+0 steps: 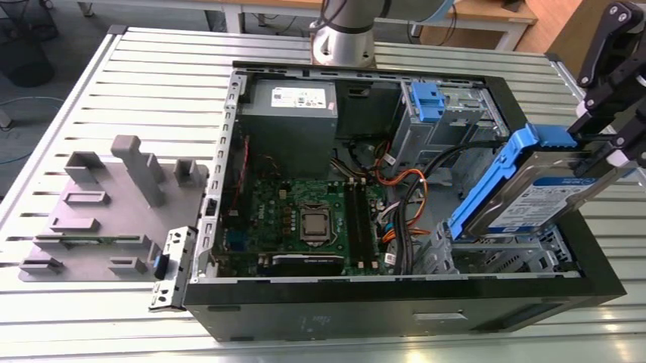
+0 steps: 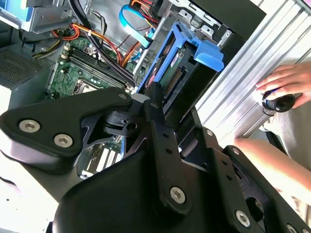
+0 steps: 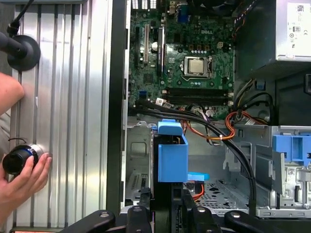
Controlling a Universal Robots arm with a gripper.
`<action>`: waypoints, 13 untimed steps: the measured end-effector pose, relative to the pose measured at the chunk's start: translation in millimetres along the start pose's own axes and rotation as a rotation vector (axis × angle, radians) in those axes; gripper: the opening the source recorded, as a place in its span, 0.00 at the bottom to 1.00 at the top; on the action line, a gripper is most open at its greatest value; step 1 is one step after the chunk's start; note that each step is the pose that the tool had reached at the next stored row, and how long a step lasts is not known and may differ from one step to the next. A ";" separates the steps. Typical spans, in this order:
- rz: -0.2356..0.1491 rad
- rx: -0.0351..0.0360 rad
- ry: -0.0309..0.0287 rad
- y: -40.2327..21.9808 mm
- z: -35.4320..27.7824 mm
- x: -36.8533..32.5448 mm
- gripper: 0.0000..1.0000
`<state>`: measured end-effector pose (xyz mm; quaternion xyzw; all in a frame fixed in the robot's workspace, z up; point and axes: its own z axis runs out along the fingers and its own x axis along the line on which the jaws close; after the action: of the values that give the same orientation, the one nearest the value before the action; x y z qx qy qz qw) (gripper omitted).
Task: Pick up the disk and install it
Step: 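Insert the disk into the insertion slot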
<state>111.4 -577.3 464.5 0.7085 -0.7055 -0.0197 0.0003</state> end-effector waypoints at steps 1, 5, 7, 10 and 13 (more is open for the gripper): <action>0.000 0.0000 -0.0001 -0.6 0.9 -0.2 0.35; 0.002 0.0001 0.0001 -3.1 2.8 -1.3 0.35; 0.002 0.0001 0.0001 -4.3 3.7 -2.1 0.35; 0.002 0.0001 0.0000 -5.2 5.1 -3.4 0.35; 0.003 0.0001 -0.0001 -5.5 6.7 -4.0 0.35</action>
<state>116.7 -573.1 457.8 0.7073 -0.7066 -0.0197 0.0002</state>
